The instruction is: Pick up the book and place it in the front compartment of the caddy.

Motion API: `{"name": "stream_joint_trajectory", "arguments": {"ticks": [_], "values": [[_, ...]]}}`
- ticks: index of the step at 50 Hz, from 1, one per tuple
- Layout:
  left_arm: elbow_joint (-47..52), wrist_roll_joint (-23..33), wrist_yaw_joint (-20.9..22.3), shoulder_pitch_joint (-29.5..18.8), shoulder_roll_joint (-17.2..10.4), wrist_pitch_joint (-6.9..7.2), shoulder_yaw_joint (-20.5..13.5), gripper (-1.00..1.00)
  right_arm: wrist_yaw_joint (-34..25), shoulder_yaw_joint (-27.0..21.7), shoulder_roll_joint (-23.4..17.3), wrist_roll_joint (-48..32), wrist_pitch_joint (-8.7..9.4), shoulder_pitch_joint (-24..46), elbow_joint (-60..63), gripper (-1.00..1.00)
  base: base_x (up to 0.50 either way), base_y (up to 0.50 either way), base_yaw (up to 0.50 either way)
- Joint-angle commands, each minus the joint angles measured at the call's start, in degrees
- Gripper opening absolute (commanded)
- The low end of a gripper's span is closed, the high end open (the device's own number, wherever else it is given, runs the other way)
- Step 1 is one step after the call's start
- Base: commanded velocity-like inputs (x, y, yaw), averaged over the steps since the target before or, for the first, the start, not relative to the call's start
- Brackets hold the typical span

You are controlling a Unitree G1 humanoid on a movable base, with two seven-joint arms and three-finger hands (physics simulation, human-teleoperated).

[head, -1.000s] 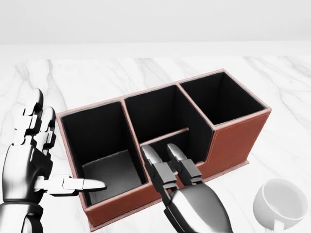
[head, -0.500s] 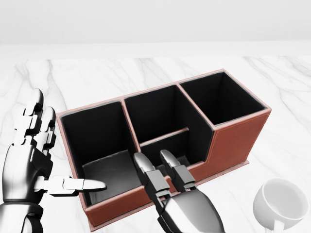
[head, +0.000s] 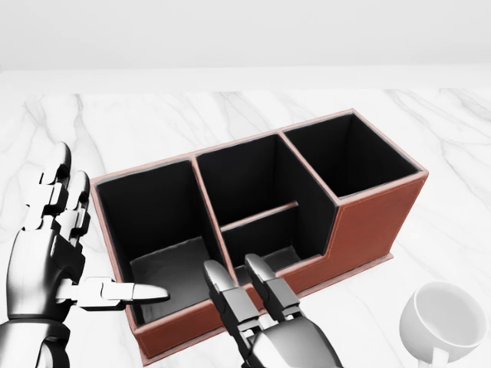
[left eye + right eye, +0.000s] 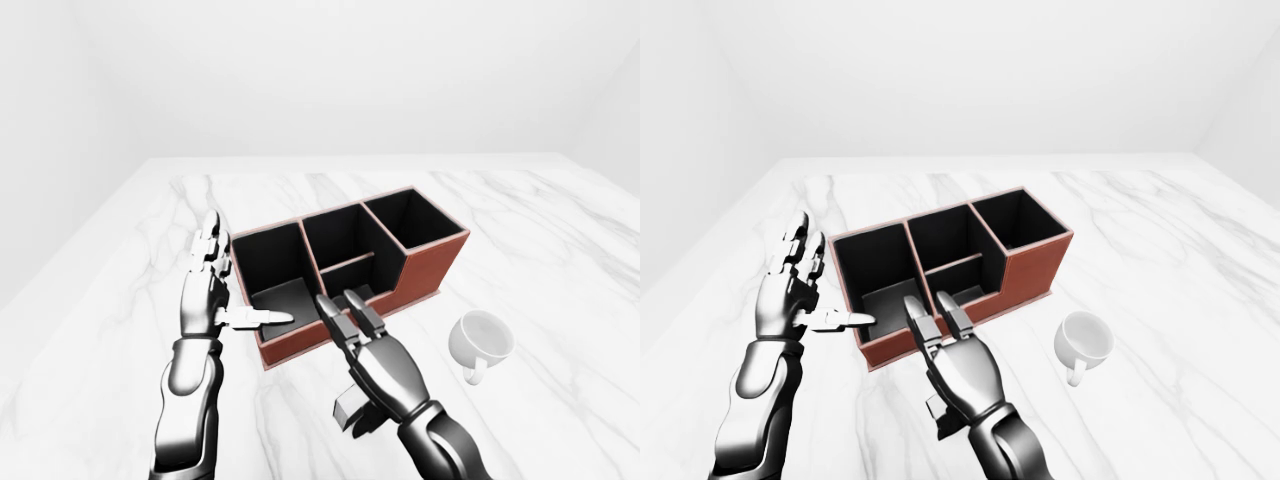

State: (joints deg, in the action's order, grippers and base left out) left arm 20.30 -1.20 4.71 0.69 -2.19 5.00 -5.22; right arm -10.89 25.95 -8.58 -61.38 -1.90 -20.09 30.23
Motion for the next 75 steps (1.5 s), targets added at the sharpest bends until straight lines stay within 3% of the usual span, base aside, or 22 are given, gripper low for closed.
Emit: {"name": "stream_joint_trajectory", "arguments": {"ticks": [1,33,48,59,75], "values": [[0.0,0.1,0.0,0.2,0.1,0.0,0.1,1.0,1.4,0.9,-0.9,-0.2,-0.16,-0.8,-0.8,1.0,0.0,0.0,0.0],[0.5,0.0,0.0,0.1,0.0,0.0,0.0,1.0,3.1,1.3,-2.4,-0.7,-0.61,-2.4,-1.9,1.0,0.0,0.0,0.0],[0.3,0.0,0.0,0.2,0.0,0.0,0.0,1.0,4.9,1.1,-2.7,-1.2,-1.84,-2.7,-4.3,1.0,0.0,0.0,0.0],[0.2,0.1,0.0,0.2,0.1,0.0,0.1,1.0,5.9,-0.4,-2.5,-0.9,-3.1,-2.4,-6.6,1.0,0.0,0.0,0.0],[0.3,0.3,0.0,0.2,0.1,0.0,0.2,1.0,6.0,-2.4,-1.8,-0.8,-3.1,-2.1,-8.3,1.0,0.0,0.0,0.0]]}}
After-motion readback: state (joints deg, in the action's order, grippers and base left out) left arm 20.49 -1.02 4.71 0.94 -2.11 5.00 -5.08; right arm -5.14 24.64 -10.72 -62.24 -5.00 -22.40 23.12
